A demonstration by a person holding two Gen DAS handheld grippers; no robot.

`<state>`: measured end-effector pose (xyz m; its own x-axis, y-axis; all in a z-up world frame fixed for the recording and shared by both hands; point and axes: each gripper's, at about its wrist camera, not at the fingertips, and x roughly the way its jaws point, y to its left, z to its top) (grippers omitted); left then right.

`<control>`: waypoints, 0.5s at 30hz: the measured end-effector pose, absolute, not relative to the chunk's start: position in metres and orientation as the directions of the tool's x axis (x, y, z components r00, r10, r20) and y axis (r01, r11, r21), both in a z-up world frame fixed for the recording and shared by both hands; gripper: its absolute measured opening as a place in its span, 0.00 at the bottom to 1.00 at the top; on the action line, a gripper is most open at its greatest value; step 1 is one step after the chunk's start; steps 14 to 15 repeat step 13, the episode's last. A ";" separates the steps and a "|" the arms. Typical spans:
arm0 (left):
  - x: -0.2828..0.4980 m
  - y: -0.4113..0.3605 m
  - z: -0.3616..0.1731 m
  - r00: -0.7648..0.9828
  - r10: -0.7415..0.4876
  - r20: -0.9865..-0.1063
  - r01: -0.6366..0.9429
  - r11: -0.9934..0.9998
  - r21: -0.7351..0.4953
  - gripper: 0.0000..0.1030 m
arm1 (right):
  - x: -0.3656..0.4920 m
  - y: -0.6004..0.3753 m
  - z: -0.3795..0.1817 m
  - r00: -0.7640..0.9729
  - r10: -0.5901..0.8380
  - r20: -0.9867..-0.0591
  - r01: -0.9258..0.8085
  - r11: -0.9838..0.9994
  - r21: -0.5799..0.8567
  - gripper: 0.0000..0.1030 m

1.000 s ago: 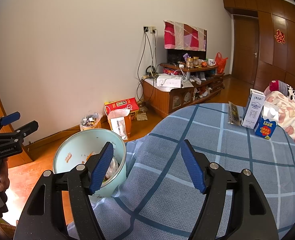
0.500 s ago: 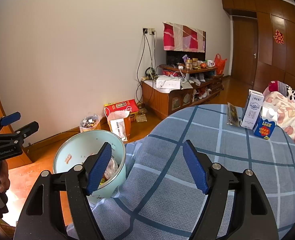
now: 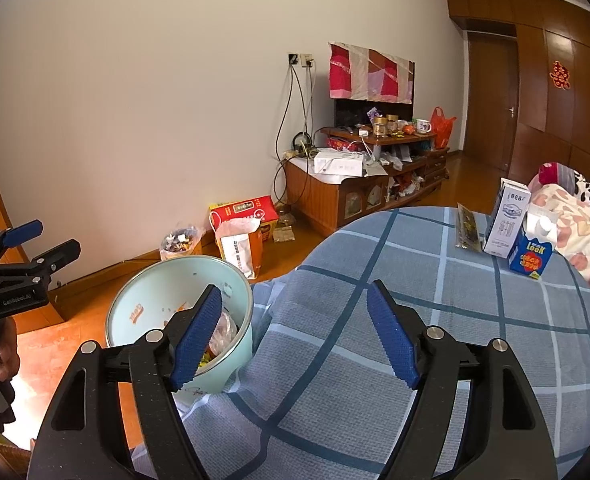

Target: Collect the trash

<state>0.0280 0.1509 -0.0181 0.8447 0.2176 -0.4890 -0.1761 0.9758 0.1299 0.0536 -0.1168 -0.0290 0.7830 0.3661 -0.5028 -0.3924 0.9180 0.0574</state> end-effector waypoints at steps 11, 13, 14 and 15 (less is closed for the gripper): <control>0.029 0.154 -0.019 0.842 0.200 -0.502 -0.171 0.980 0.103 0.93 | 0.068 -0.144 -0.033 0.790 0.327 -0.518 -0.348 0.936 0.059 0.76; 0.029 0.155 -0.019 0.841 0.203 -0.501 -0.176 0.979 0.101 0.93 | 0.080 -0.166 -0.036 0.790 0.299 -0.535 -0.310 0.948 0.073 0.77; 0.029 0.155 -0.019 0.841 0.203 -0.501 -0.176 0.979 0.101 0.93 | 0.080 -0.166 -0.036 0.790 0.299 -0.535 -0.310 0.948 0.073 0.77; 0.029 0.155 -0.019 0.841 0.203 -0.501 -0.176 0.979 0.101 0.93 | 0.080 -0.166 -0.036 0.790 0.299 -0.535 -0.310 0.948 0.073 0.77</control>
